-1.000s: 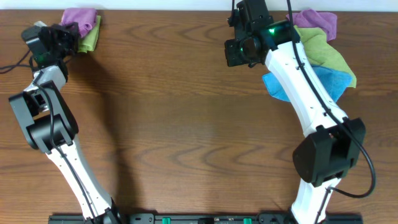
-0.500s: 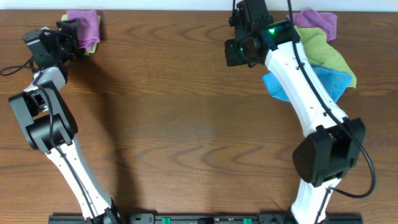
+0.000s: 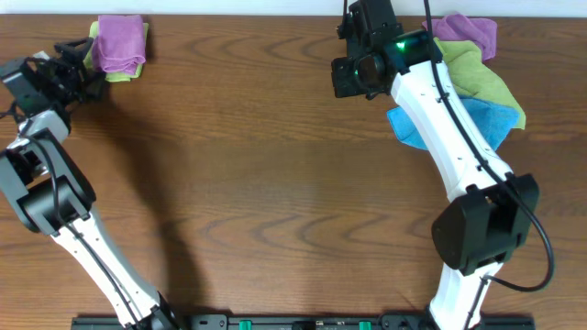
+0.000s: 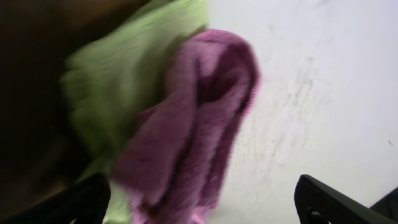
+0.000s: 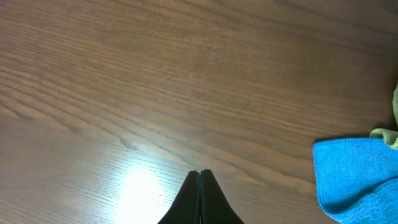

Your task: Fold the cloth

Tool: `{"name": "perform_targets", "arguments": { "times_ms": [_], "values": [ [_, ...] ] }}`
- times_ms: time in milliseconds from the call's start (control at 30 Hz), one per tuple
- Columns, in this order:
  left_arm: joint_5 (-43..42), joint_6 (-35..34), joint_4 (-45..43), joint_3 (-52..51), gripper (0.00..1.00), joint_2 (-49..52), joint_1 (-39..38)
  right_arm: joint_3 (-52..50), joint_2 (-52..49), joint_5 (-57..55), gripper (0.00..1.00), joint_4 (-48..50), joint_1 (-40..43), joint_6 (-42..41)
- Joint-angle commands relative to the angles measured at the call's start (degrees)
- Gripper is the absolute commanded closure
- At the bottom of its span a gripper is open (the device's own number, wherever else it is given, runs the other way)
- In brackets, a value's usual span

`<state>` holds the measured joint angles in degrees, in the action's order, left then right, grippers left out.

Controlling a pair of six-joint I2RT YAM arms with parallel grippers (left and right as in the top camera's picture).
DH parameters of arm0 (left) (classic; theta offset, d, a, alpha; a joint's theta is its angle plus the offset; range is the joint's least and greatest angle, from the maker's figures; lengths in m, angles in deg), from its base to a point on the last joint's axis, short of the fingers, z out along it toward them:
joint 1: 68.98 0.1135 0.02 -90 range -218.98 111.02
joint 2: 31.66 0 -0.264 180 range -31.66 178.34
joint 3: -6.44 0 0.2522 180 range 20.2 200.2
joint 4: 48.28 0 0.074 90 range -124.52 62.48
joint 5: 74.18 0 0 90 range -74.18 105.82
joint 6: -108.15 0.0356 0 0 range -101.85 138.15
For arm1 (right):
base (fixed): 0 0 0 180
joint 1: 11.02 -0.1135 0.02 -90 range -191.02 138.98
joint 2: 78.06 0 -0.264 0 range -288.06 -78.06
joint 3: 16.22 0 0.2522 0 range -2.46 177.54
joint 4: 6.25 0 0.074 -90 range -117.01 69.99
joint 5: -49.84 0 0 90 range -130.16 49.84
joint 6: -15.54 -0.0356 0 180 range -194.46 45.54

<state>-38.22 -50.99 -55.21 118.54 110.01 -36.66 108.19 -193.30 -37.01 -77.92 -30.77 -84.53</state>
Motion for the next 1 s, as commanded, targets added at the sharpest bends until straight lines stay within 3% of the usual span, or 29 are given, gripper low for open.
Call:
{"name": "perform_targets", "arguments": {
  "times_ms": [0,133,300,467,567,633,800,967],
  "values": [
    [-3.23,1.68,2.38,1.27,0.04,-1.46,1.68,0.79,0.26,0.26,0.99,-0.17,-0.59,-0.63],
    [-4.5,6.91,4.22,1.27,0.04,-2.82,4.15,0.79,0.26,0.26,0.99,-0.24,-0.96,-0.59],
    [-5.95,18.18,8.68,1.27,0.04,-9.33,6.43,0.79,0.28,0.26,0.99,-0.22,-1.33,-0.55],
    [-0.22,41.88,30.69,1.27,0.04,-21.9,5.42,0.81,0.94,0.24,0.99,-1.11,-1.33,0.55],
    [7.65,57.05,48.74,1.27,0.04,-31.8,2.8,0.85,2.67,-1.97,0.99,-2.43,-1.31,0.96],
    [12.59,62.36,56.85,1.27,0.04,-36.85,1.22,0.85,4.31,-3.91,0.99,-3.91,-1.29,1.42],
    [21.22,69.22,71.95,0.42,0.04,-53.37,-3.65,0.83,11.72,-4.92,0.98,-13.11,-1.29,7.8],
    [27.93,69.81,80.24,-1.4,0.04,-69.46,-9.7,0.66,22.05,-5.35,0.77,-21.24,-1.29,8.48]
  ]
}}
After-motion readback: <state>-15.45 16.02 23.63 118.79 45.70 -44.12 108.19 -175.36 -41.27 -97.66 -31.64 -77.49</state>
